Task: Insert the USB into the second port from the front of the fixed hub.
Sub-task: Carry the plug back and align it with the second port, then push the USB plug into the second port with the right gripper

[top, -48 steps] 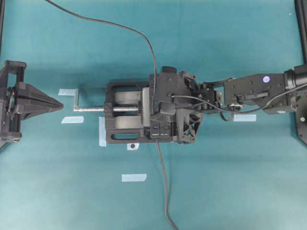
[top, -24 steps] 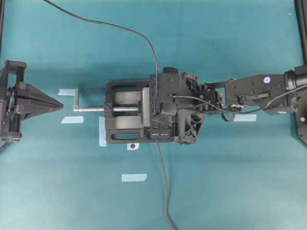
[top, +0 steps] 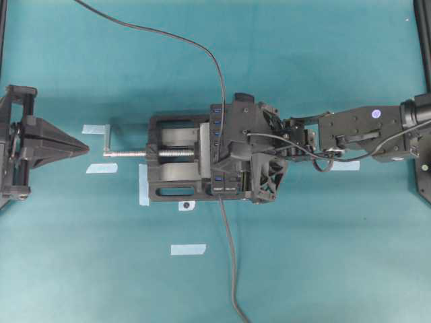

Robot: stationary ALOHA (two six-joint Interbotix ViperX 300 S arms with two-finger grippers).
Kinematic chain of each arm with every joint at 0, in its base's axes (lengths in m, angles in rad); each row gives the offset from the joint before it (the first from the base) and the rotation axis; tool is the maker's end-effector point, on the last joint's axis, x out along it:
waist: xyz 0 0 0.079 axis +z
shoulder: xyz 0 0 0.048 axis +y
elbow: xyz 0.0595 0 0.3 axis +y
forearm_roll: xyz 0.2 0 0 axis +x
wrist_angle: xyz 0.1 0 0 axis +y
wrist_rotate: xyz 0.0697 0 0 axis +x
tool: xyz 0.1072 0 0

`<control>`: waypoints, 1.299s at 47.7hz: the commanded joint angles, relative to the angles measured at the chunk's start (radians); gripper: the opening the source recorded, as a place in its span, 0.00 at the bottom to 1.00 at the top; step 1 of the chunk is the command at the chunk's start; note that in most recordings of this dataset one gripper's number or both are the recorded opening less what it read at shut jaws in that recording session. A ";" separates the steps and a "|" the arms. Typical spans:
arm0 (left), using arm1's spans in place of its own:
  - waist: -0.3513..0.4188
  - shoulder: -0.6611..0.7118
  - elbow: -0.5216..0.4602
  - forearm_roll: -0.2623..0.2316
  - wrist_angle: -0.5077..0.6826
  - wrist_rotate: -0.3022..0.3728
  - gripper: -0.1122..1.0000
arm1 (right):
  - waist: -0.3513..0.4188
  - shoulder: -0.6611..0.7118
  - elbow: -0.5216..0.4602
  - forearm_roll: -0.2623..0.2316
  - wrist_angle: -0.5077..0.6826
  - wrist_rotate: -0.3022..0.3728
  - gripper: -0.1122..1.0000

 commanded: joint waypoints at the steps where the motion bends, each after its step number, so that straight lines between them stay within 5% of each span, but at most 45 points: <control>1: 0.002 0.003 -0.011 0.002 -0.009 -0.003 0.10 | -0.005 -0.008 -0.006 -0.003 0.006 0.006 0.17; 62: 0.005 -0.002 -0.003 0.002 -0.020 -0.003 0.10 | -0.014 0.021 -0.009 -0.014 0.037 0.005 0.17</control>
